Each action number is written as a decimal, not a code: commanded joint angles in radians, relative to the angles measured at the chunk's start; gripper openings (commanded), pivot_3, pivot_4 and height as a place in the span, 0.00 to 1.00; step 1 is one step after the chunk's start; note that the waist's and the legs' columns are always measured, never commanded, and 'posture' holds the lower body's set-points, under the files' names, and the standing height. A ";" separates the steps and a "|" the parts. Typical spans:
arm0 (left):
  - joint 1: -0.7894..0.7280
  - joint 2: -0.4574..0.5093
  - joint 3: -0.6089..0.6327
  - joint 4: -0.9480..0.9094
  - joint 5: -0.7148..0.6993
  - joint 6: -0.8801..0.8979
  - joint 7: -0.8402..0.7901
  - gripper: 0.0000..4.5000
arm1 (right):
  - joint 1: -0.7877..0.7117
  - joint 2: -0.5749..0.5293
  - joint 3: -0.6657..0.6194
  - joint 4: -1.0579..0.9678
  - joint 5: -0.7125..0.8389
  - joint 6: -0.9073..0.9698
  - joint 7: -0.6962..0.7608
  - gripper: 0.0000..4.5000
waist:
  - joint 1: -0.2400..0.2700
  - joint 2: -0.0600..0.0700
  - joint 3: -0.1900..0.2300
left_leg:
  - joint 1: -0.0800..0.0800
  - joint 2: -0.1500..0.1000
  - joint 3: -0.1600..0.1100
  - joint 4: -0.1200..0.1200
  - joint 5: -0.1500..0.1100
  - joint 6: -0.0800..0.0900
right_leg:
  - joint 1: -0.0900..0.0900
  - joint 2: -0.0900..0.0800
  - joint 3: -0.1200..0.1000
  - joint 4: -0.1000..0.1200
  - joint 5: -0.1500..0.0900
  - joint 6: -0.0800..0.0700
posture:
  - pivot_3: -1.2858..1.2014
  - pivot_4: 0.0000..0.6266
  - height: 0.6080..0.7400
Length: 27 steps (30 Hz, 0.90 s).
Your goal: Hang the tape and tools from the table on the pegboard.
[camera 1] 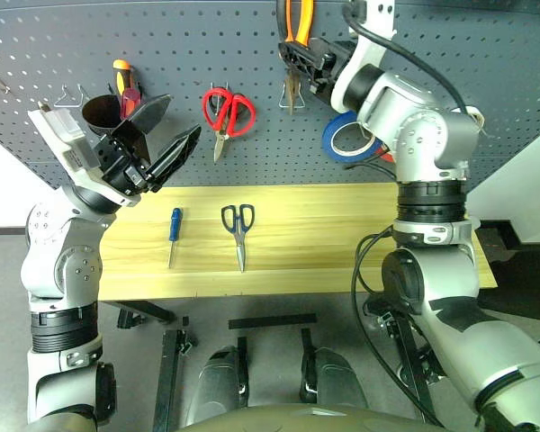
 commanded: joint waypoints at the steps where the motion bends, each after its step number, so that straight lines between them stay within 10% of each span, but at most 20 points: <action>1: 0.016 0.017 0.020 -0.022 0.001 -0.009 -0.001 0.75 | -0.095 0.013 -0.020 0.040 -0.013 -0.132 -0.057 0.46 | -0.001 0.000 -0.003 | 0.000 0.000 0.000 0.000 0.000 0.000 | 0.000 0.000 0.000 0.000 0.000 0.000 | 0.56 0.13 0.99; 27: 0.058 0.037 -0.017 -0.021 0.017 0.028 -0.036 0.75 | -0.001 0.015 0.080 0.270 -0.162 -0.462 -0.143 0.46 | -0.003 0.001 -0.027 | 0.004 0.000 0.000 0.002 0.000 -0.001 | 0.004 0.001 0.001 0.001 0.000 0.000 | 0.56 0.15 0.99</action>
